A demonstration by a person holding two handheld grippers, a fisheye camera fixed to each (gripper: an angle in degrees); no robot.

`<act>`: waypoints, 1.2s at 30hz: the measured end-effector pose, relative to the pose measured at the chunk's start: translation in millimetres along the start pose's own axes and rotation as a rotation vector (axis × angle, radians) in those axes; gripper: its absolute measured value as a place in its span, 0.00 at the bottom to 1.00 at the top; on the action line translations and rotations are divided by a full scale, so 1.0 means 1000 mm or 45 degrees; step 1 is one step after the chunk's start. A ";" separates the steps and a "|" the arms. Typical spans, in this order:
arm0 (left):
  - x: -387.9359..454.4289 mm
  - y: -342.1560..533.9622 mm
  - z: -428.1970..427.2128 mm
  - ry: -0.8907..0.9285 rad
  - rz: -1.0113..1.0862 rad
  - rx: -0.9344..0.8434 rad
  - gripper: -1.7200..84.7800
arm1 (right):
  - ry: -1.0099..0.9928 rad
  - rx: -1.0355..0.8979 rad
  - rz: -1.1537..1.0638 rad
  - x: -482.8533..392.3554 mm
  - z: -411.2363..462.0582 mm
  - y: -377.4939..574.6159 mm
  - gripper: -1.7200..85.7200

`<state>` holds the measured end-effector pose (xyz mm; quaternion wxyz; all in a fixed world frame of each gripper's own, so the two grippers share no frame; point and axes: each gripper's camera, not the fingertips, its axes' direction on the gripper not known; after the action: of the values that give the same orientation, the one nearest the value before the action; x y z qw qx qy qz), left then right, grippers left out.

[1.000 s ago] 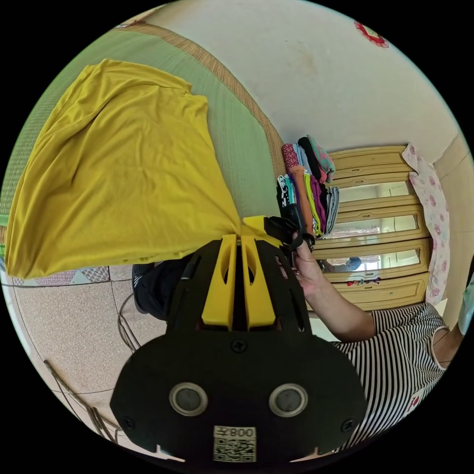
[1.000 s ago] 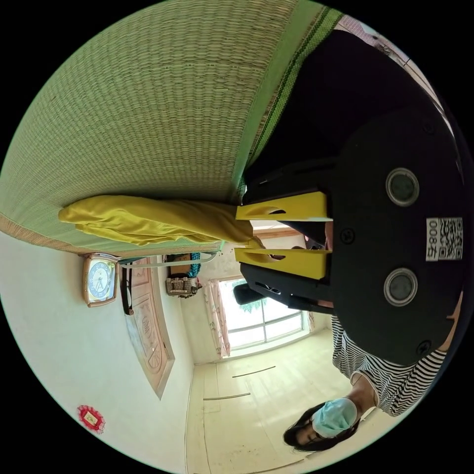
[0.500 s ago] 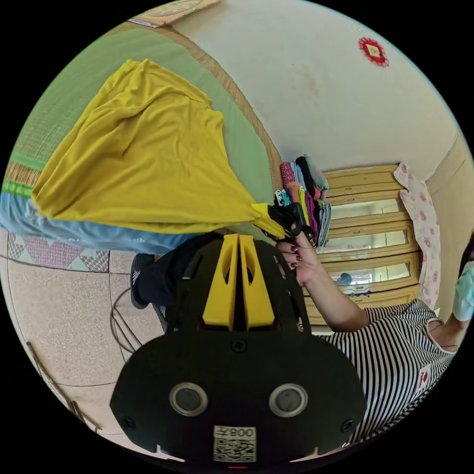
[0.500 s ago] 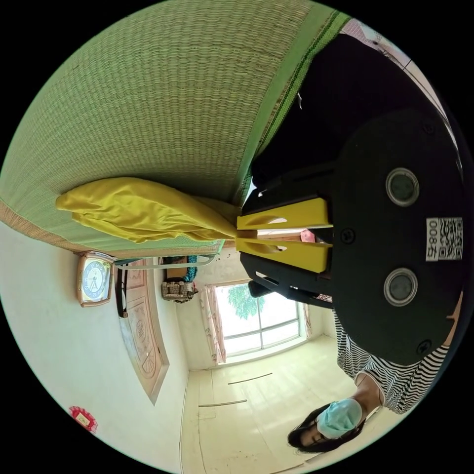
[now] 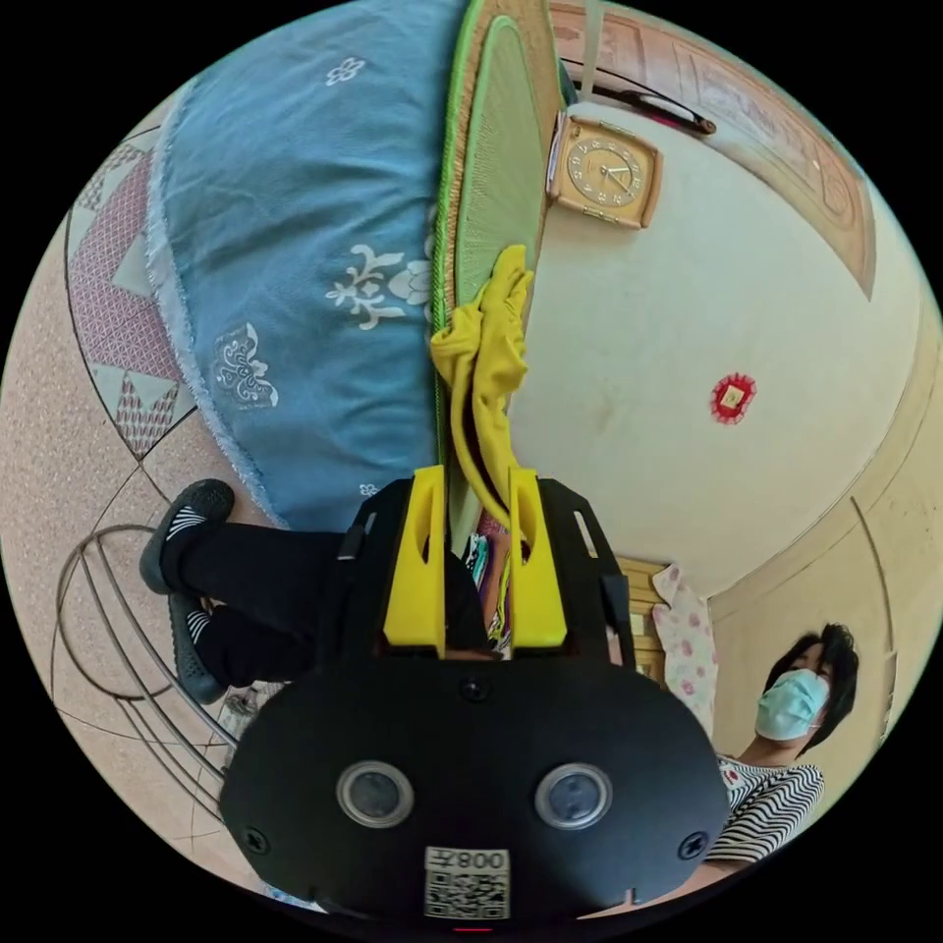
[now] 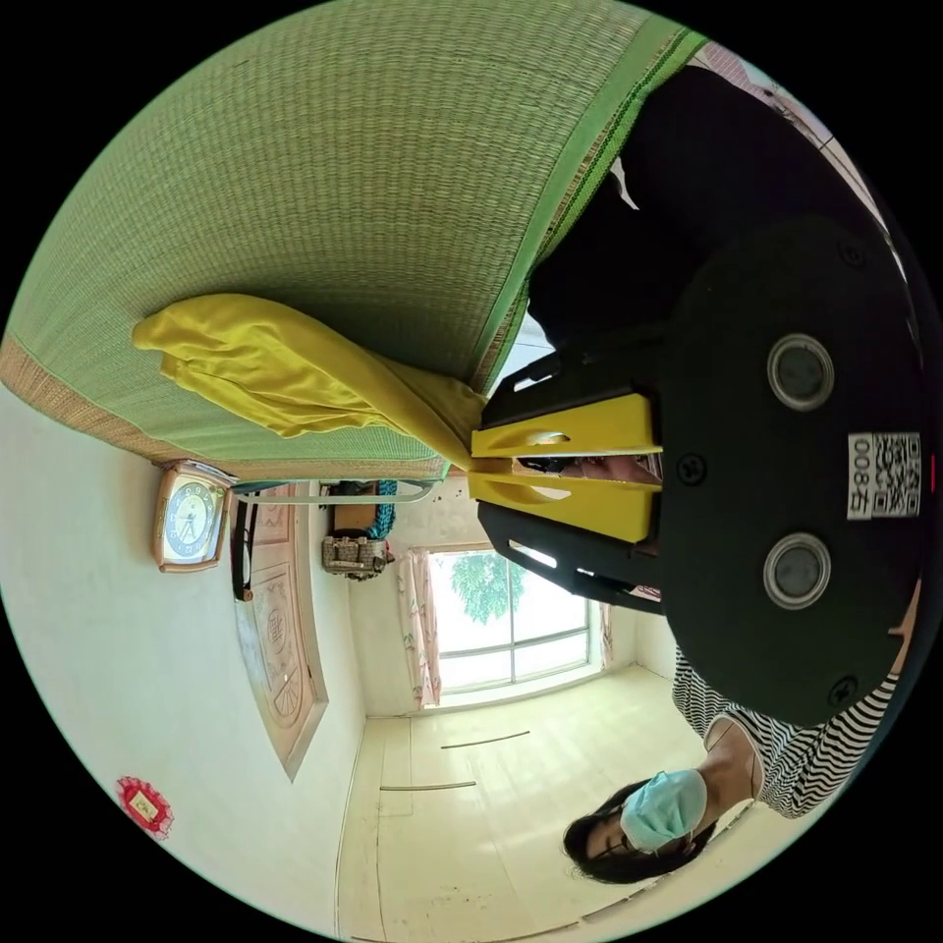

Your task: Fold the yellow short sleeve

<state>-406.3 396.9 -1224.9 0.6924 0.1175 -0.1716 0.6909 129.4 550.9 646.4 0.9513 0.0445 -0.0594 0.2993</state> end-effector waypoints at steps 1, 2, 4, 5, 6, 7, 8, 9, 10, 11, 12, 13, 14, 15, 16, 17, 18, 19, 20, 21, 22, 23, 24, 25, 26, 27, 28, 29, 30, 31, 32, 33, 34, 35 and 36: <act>0.000 -0.005 -0.005 0.034 -0.003 0.028 0.14 | -0.003 0.002 -0.002 -0.001 0.000 -0.001 0.04; 0.002 -0.009 -0.009 0.051 -0.002 0.051 0.15 | -0.005 0.002 -0.002 -0.001 0.000 -0.001 0.04; 0.006 -0.016 -0.012 0.057 0.004 0.055 0.15 | -0.004 0.003 -0.006 -0.003 -0.001 -0.002 0.04; 0.008 -0.021 -0.014 0.047 0.007 0.042 0.15 | -0.003 0.002 -0.007 -0.004 -0.001 -0.002 0.04; 0.010 -0.024 -0.014 0.039 0.010 0.038 0.15 | -0.005 0.003 -0.007 -0.004 -0.001 -0.002 0.04; 0.013 -0.030 -0.016 0.020 0.009 0.031 0.15 | -0.009 0.005 -0.008 -0.004 -0.001 -0.002 0.04; 0.016 -0.035 -0.018 -0.005 0.006 0.033 0.14 | -0.012 0.005 -0.008 -0.004 -0.001 -0.002 0.04; 0.017 -0.037 -0.020 -0.016 0.008 0.042 0.14 | -0.015 0.008 -0.010 -0.004 -0.002 -0.002 0.04; 0.021 -0.041 -0.024 -0.035 0.008 0.058 0.13 | -0.013 0.010 -0.010 -0.005 -0.003 -0.002 0.04; 0.023 -0.045 -0.027 -0.046 0.003 0.075 0.12 | -0.011 0.011 -0.010 -0.005 -0.004 -0.001 0.04; 0.024 -0.046 -0.029 -0.049 0.002 0.083 0.11 | -0.009 0.015 -0.010 -0.005 -0.005 -0.001 0.04; 0.027 -0.049 -0.032 -0.055 0.000 0.090 0.10 | -0.008 0.016 -0.012 -0.005 -0.006 0.000 0.04; 0.028 -0.051 -0.033 -0.067 -0.007 0.084 0.10 | -0.009 0.016 -0.012 -0.005 -0.007 0.000 0.04; 0.029 -0.052 -0.034 -0.072 -0.008 0.082 0.09 | -0.013 0.017 -0.011 -0.004 -0.008 0.001 0.04; 0.031 -0.054 -0.035 -0.073 -0.009 0.080 0.09 | -0.011 0.017 -0.010 -0.003 -0.008 0.001 0.04; 0.031 -0.054 -0.036 -0.062 -0.009 0.083 0.08 | -0.009 0.016 -0.009 -0.003 -0.009 0.002 0.04; 0.031 -0.054 -0.036 -0.052 -0.008 0.085 0.08 | -0.011 0.018 -0.006 -0.002 -0.009 0.002 0.04; 0.030 -0.053 -0.036 -0.024 -0.016 0.082 0.08 | -0.017 0.020 -0.003 0.000 -0.010 0.003 0.04; 0.029 -0.052 -0.036 -0.003 -0.028 0.092 0.08 | -0.020 0.020 -0.001 0.000 -0.010 0.004 0.05; 0.029 -0.051 -0.037 0.004 -0.031 0.099 0.08 | -0.019 0.018 0.002 0.002 -0.011 0.004 0.04; 0.030 -0.050 -0.038 0.019 -0.030 0.104 0.07 | -0.008 0.018 0.003 0.003 -0.012 0.005 0.04; 0.031 -0.048 -0.038 0.034 -0.028 0.102 0.07 | -0.003 0.018 0.005 0.004 -0.013 0.005 0.04; 0.031 -0.047 -0.039 0.039 -0.026 0.102 0.07 | 0.000 0.021 0.012 0.006 -0.015 0.006 0.04; 0.034 -0.044 -0.040 0.045 -0.023 0.106 0.06 | -0.003 0.026 0.019 0.008 -0.018 0.007 0.04; 0.036 -0.042 -0.041 0.054 -0.017 0.106 0.06 | -0.004 0.028 0.022 0.010 -0.019 0.008 0.04; 0.038 -0.041 -0.041 0.061 -0.014 0.104 0.06 | -0.005 0.035 0.029 0.012 -0.022 0.010 0.04; 0.041 -0.039 -0.041 0.073 -0.007 0.099 0.06 | -0.003 0.039 0.033 0.014 -0.024 0.011 0.04; 0.045 -0.037 -0.041 0.078 0.000 0.095 0.06 | -0.001 0.040 0.034 0.014 -0.025 0.012 0.04; 0.047 -0.037 -0.041 0.081 0.006 0.091 0.06 | 0.002 0.044 0.035 0.015 -0.028 0.013 0.04; 0.052 -0.035 -0.039 0.091 0.022 0.080 0.06 | 0.005 0.047 0.032 0.016 -0.031 0.015 0.04; 0.058 -0.033 -0.038 0.101 0.037 0.070 0.06 | 0.007 0.049 0.031 0.016 -0.032 0.015 0.04; 0.061 -0.032 -0.037 0.104 0.043 0.066 0.06 | 0.009 0.054 0.030 0.016 -0.036 0.017 0.04; 0.066 -0.030 -0.035 0.113 0.060 0.058 0.06 | 0.009 0.060 0.028 0.017 -0.039 0.019 0.04; 0.071 -0.027 -0.033 0.126 0.073 0.050 0.06 | 0.008 0.064 0.027 0.017 -0.041 0.020 0.04; 0.074 -0.026 -0.031 0.133 0.079 0.048 0.06 | 0.003 0.073 0.023 0.016 -0.045 0.022 0.04</act>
<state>-378.9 476.5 -1222.2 0.6764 0.0890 -0.1258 0.7202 134.0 583.2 605.4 0.9470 0.0710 -0.0501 0.3093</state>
